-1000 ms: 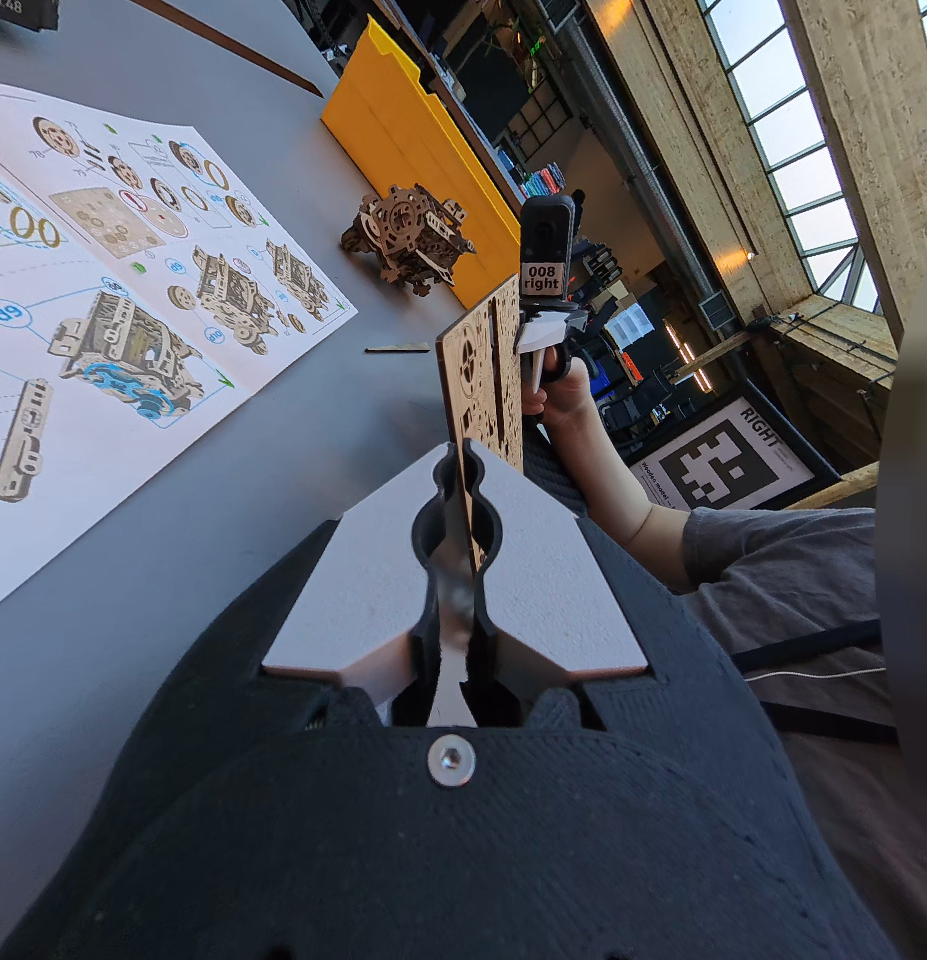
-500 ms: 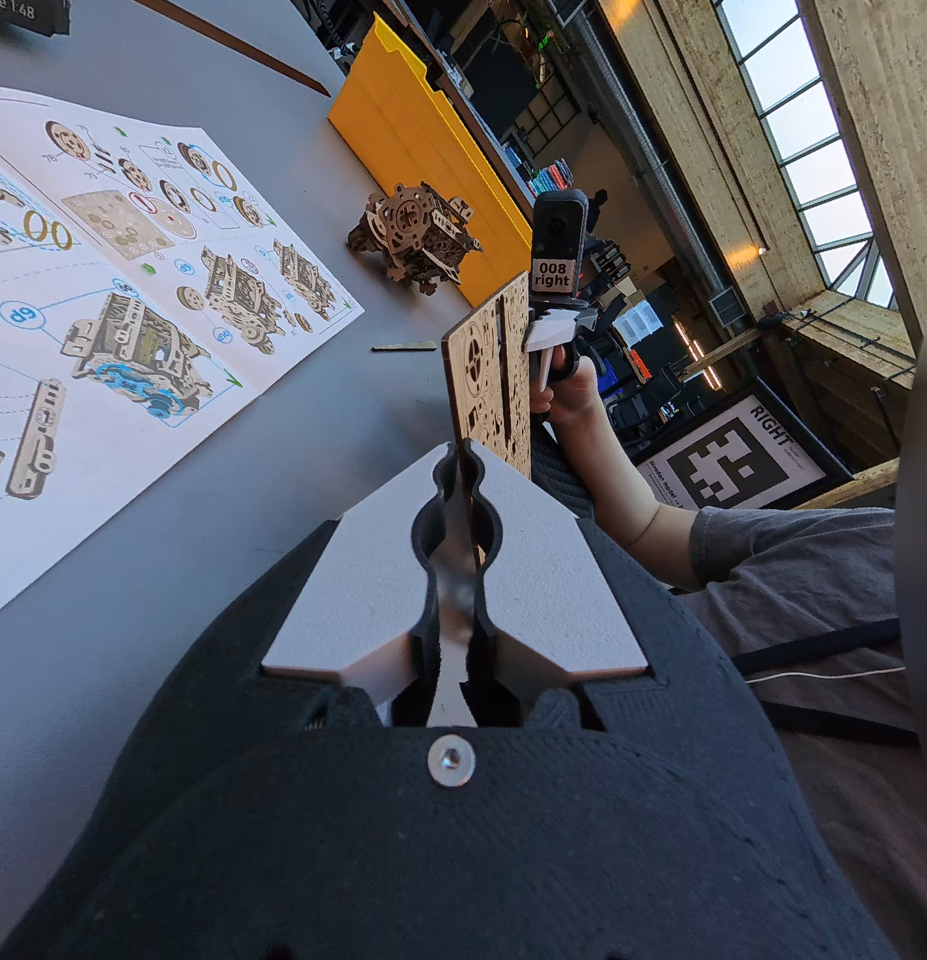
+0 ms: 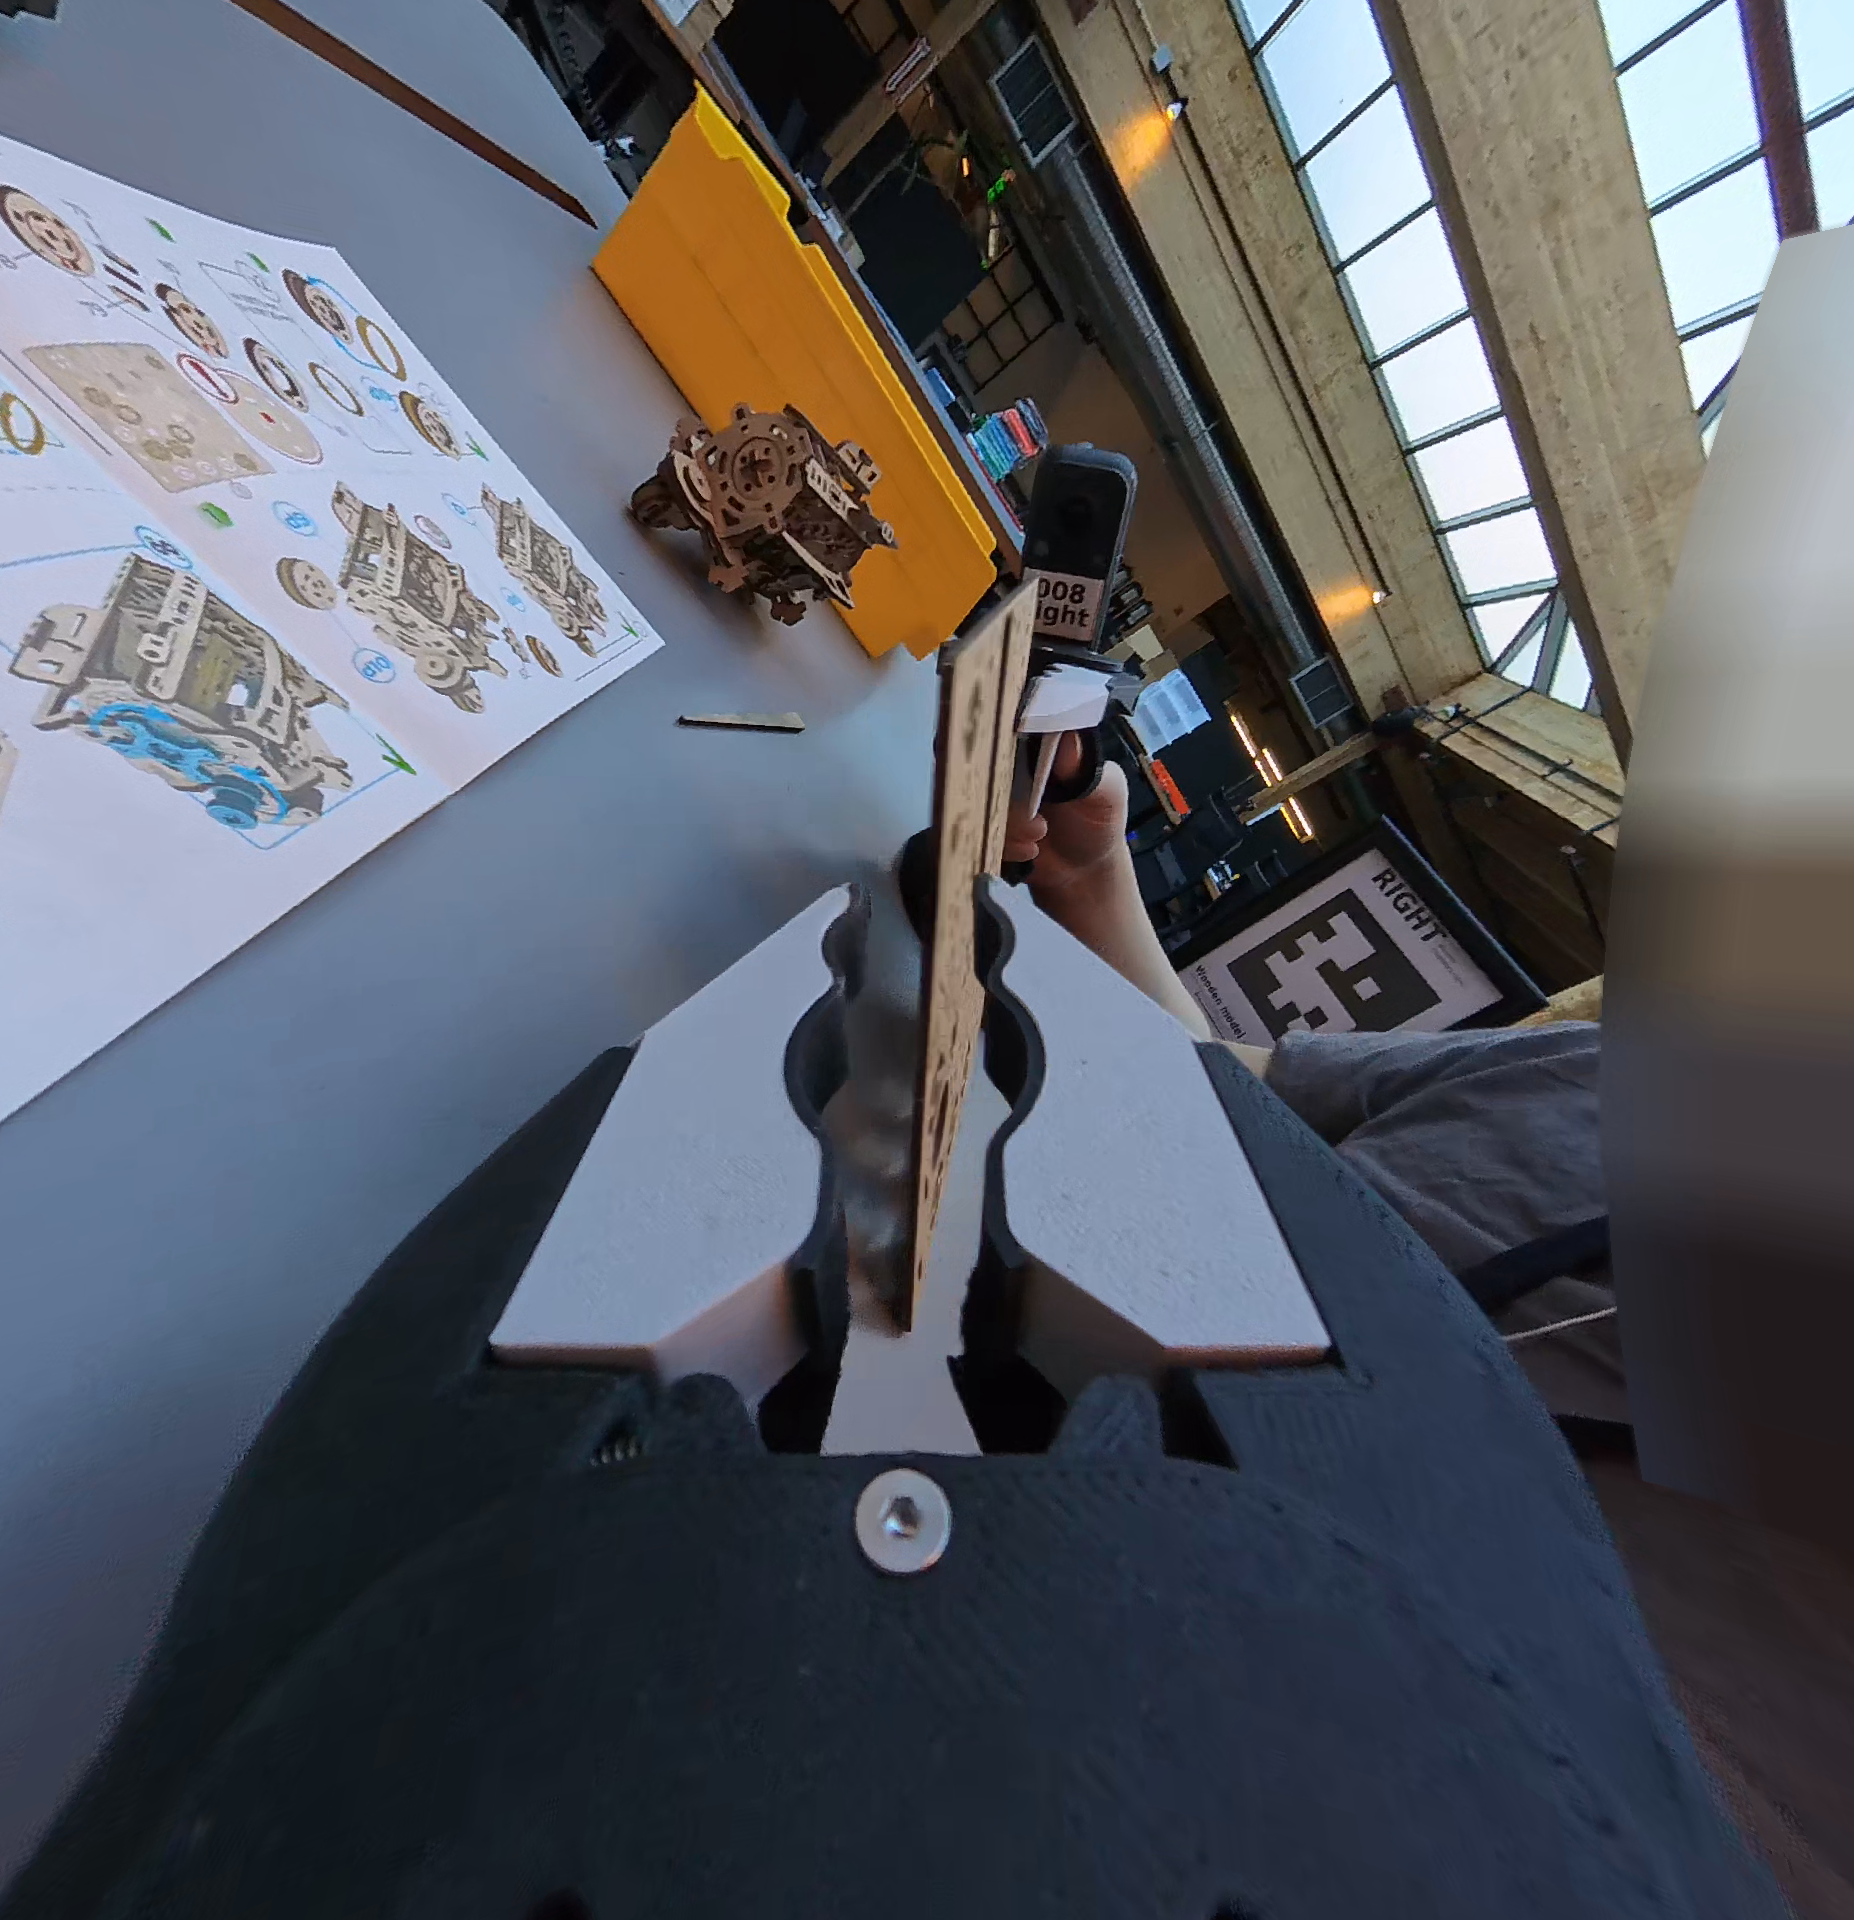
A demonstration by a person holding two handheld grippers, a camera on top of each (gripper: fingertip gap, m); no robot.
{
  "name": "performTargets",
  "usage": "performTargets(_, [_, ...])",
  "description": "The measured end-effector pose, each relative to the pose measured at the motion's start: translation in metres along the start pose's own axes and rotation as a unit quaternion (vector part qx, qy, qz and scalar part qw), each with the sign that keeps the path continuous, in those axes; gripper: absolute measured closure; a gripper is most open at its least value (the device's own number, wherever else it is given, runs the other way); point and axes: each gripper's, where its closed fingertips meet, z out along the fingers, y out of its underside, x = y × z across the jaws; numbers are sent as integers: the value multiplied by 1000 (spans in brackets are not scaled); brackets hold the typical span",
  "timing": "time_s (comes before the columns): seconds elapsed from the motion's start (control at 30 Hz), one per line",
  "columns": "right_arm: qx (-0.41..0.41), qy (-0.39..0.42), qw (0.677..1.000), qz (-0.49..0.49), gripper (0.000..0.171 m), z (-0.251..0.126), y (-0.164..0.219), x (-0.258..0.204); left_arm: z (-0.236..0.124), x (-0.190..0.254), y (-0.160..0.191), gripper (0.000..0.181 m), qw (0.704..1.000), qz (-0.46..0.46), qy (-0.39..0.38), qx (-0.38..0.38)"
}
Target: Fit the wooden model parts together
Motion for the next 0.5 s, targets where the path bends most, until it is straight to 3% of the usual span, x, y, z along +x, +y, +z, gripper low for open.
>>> performTargets(0.27, [-12, -14, 1000, 25, 170, 2, 7, 4, 17, 4, 24, 152, 998, 15, 6, -61])
performTargets(0.5, [-28, -24, 998, 42, 170, 8, 13, 6, 31, 10, 46, 181, 993, -18, 46, -104])
